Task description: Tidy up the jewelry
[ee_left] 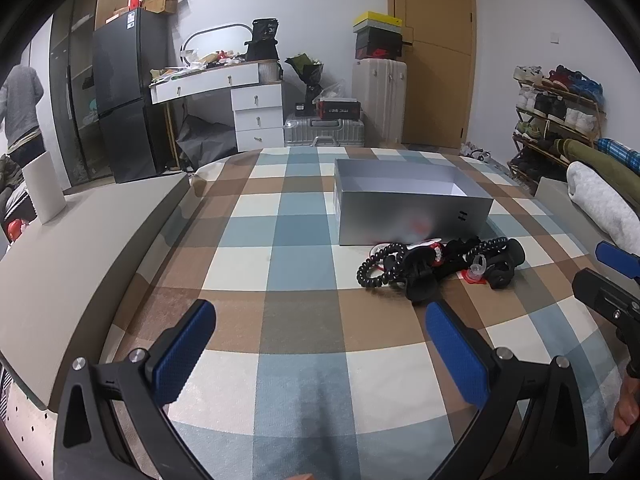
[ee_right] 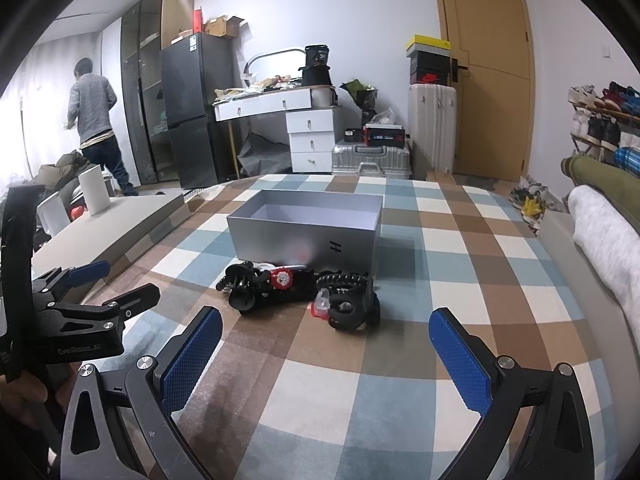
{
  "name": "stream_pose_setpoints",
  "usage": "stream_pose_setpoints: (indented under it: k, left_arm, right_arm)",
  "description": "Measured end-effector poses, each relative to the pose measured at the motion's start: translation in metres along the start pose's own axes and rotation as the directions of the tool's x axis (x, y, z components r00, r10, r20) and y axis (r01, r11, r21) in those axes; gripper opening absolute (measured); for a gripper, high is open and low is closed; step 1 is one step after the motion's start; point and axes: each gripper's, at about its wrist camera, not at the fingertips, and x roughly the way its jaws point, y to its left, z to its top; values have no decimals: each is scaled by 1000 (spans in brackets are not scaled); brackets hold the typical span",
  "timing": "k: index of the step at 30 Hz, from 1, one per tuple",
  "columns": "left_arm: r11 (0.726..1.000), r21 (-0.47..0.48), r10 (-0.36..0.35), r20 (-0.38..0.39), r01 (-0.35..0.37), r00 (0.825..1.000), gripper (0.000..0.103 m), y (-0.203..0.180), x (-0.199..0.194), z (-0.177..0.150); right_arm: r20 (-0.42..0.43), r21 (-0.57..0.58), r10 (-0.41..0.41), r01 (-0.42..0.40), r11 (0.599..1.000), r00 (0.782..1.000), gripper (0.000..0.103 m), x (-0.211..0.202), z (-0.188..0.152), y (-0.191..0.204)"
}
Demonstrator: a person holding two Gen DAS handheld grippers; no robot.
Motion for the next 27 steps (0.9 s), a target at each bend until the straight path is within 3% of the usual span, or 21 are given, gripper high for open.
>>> stream_pose_setpoints:
  k: [27]
  left_arm:
    - [999,-2,-51,5,51,999,102,1,1,1]
  right_arm:
    - [-10,-1,-7,7,1000,1000,103,4,-2,-5]
